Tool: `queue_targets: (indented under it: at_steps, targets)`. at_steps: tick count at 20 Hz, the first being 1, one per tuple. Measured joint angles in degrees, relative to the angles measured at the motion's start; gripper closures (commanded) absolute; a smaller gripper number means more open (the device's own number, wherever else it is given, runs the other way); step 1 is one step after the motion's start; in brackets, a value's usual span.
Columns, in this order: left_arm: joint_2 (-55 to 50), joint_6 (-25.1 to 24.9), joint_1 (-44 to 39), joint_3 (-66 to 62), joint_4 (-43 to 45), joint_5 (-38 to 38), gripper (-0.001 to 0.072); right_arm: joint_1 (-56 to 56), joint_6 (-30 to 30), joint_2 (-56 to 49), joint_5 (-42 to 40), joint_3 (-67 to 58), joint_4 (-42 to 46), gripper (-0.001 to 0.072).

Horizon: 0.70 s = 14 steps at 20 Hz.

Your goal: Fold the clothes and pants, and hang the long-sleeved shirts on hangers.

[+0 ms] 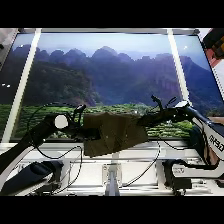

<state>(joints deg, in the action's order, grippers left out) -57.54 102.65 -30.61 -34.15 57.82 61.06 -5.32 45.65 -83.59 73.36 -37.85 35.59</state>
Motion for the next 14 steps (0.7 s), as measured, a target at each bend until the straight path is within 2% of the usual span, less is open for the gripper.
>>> queue_targets:
  at_steps: [1, 4, 6, 7, 8, 9, 10, 14]
  targets:
    - [0.0, 0.0, 0.0, 0.0, 0.0, 0.0, 0.0013, 0.5, -0.4, -0.2, -0.3, 0.0, -0.8, 0.0136]
    - [0.0, 0.0, 0.0, 0.0, 0.0, -1.2, 0.0014, 3.1, -1.2, -0.6, -1.1, 0.0, -2.3, 0.0138]
    - [0.0, 0.0, 0.0, 0.0, 0.0, -2.4, 0.0014, 5.6, -1.5, -0.7, -2.2, 0.0, -2.8, 0.0169]
    - [0.0, 0.0, 0.0, 0.0, 0.0, -2.9, 0.0014, 6.9, -1.6, -0.8, -3.1, 0.0, -2.9, 0.0245]
    - [0.0, 0.0, 0.0, 0.0, 0.0, -3.2, 0.0014, 8.1, -1.7, -0.8, -4.1, 0.0, -2.9, 0.0411]
    - [0.0, 0.0, 0.0, 0.0, 0.0, -3.6, 0.0014, 9.2, -1.7, -0.8, -5.1, 0.0, -3.0, 0.0628]
    - [0.0, 0.0, 0.0, 0.0, 0.0, -3.8, 0.0013, 10.0, -1.7, -0.8, -5.7, -0.2, -3.2, 0.0689]
    - [0.2, 0.0, 0.0, 0.0, 0.0, -4.4, 0.0014, 11.0, -1.7, -0.6, -5.9, -3.4, -3.1, 0.069]
